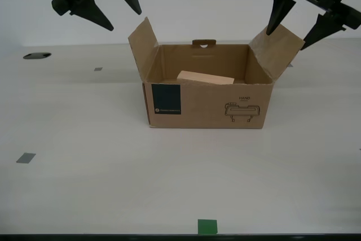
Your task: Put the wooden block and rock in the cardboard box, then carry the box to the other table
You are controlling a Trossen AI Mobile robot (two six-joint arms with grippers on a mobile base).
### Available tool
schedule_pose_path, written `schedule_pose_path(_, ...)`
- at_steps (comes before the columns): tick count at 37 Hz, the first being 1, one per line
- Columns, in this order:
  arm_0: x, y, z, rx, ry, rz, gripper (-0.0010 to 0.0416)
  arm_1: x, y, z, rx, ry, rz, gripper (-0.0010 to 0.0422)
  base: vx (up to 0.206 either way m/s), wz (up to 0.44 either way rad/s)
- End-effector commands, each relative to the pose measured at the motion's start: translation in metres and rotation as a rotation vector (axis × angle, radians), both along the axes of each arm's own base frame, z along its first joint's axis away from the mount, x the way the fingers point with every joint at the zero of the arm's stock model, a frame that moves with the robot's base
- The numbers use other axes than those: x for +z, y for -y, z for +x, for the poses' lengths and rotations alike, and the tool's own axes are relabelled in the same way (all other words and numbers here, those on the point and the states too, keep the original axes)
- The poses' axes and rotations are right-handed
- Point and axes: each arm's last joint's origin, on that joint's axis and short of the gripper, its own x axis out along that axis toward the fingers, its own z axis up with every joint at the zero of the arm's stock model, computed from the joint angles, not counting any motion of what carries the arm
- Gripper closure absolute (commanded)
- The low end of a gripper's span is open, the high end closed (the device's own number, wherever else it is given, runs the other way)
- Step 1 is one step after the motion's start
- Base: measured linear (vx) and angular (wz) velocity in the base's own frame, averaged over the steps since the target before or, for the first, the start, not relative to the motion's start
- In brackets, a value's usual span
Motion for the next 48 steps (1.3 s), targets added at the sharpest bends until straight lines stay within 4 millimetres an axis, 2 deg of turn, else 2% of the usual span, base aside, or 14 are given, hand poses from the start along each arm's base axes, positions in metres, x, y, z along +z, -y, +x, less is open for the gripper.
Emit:
schedule_pose_path(1,-0.01,-0.001,0.004,0.009,-0.033,0.012,0.0019,0.0,0.0,0.0,0.001,-0.001,0.0,0.0062,0.0,0.0)
schedule_pose_path(7,-0.021,-0.003,0.009,0.016,-0.055,0.047,0.0019,0.0,0.0,0.0,0.011,-0.004,-0.002,0.0062,0.0,0.0)
schedule_pose_path(18,-0.017,-0.004,0.011,0.025,-0.023,0.089,0.0018,0.001,0.003,0.002,0.018,0.014,-0.015,0.0062,0.0,0.0)
schedule_pose_path(23,-0.017,-0.005,0.013,0.028,0.0,0.1,0.0019,-0.005,0.007,0.005,0.023,-0.007,-0.013,0.0062,0.0,0.0)
schedule_pose_path(28,-0.016,-0.005,0.013,0.027,-0.002,0.099,0.0019,-0.01,0.013,0.008,0.016,-0.012,-0.01,0.0062,0.0,0.0)
schedule_pose_path(39,-0.017,-0.005,0.012,0.027,-0.007,0.099,0.0019,-0.005,0.017,0.021,0.029,-0.012,0.033,0.0062,0.0,0.0)
schedule_pose_path(48,-0.017,-0.005,0.012,0.027,-0.005,0.099,0.0019,-0.008,0.024,0.029,0.023,-0.035,0.056,0.0062,0.0,0.0)
